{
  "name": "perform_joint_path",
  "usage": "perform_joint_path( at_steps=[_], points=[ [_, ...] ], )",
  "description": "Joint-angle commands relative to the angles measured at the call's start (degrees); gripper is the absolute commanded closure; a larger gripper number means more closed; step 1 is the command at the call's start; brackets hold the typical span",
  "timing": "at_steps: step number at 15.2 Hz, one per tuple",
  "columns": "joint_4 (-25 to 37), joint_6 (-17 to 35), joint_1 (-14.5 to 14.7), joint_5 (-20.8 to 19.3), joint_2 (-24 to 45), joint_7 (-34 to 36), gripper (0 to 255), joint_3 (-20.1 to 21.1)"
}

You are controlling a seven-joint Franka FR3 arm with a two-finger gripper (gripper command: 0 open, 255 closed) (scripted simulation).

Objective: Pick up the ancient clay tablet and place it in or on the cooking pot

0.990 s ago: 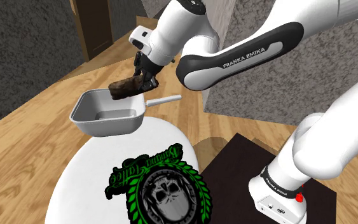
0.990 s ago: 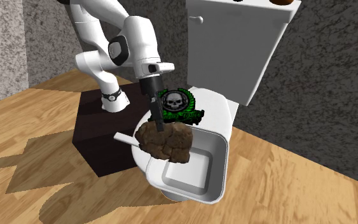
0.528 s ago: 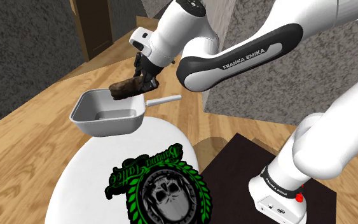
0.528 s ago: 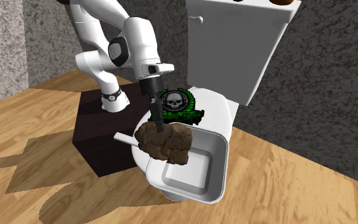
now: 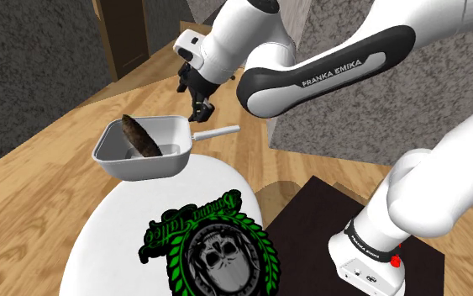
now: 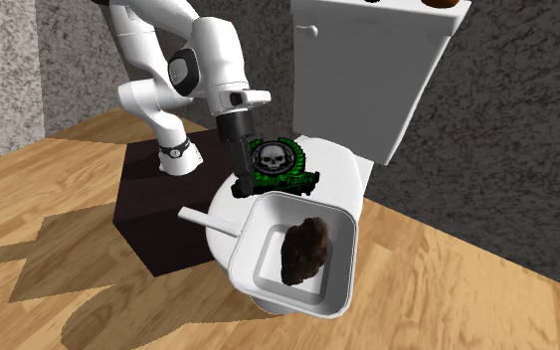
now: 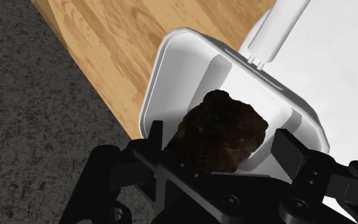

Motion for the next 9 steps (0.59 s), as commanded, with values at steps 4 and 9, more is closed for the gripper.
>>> perform_joint_path(
  at_steps=[4, 9],
  points=[
    [-0.8, -3.7, 1.9, 4.0, -4.8, -2.8, 0, -1.0],
    [-0.8, -3.7, 1.9, 4.0, -4.8, -2.8, 0, -1.0]
  ],
)
